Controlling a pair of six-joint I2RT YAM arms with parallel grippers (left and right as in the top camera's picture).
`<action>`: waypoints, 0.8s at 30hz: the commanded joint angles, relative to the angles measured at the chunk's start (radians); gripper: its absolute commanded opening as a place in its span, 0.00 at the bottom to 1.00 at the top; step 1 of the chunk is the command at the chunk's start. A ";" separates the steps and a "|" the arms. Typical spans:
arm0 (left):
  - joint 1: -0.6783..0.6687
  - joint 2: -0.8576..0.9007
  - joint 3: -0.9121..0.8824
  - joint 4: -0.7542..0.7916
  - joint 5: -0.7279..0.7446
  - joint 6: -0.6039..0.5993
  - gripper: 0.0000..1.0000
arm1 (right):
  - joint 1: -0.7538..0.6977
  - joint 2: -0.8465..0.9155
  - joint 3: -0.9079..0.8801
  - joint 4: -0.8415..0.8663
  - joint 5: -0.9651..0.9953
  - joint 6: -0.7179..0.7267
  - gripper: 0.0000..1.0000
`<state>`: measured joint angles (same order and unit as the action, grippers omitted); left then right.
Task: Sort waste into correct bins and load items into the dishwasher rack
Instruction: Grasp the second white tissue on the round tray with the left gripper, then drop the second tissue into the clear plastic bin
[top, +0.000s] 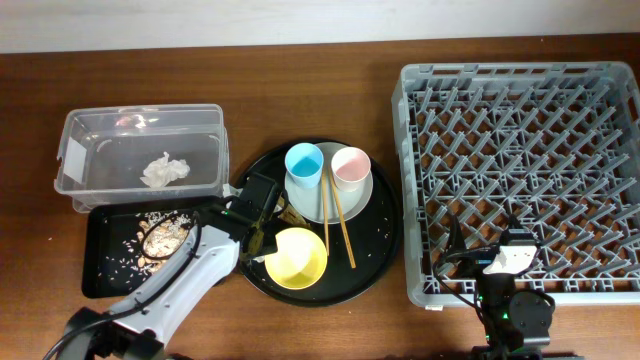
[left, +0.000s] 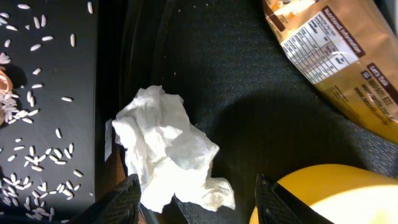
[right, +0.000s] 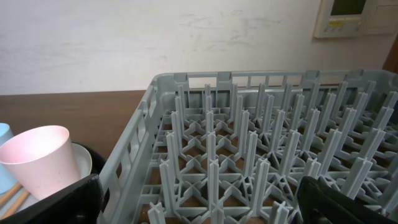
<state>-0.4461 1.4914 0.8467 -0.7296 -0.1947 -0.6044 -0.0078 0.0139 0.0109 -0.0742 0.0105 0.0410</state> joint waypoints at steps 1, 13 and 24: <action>-0.004 0.015 -0.005 0.005 -0.042 -0.013 0.59 | -0.006 -0.008 -0.005 -0.005 0.001 -0.007 0.98; -0.004 0.020 -0.014 0.045 -0.042 -0.013 0.60 | -0.006 -0.008 -0.005 -0.005 0.002 -0.007 0.98; -0.004 0.087 -0.014 0.049 -0.068 -0.013 0.30 | -0.006 -0.008 -0.005 -0.005 0.002 -0.007 0.98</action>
<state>-0.4461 1.5665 0.8429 -0.6853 -0.2440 -0.6128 -0.0078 0.0139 0.0109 -0.0742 0.0105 0.0402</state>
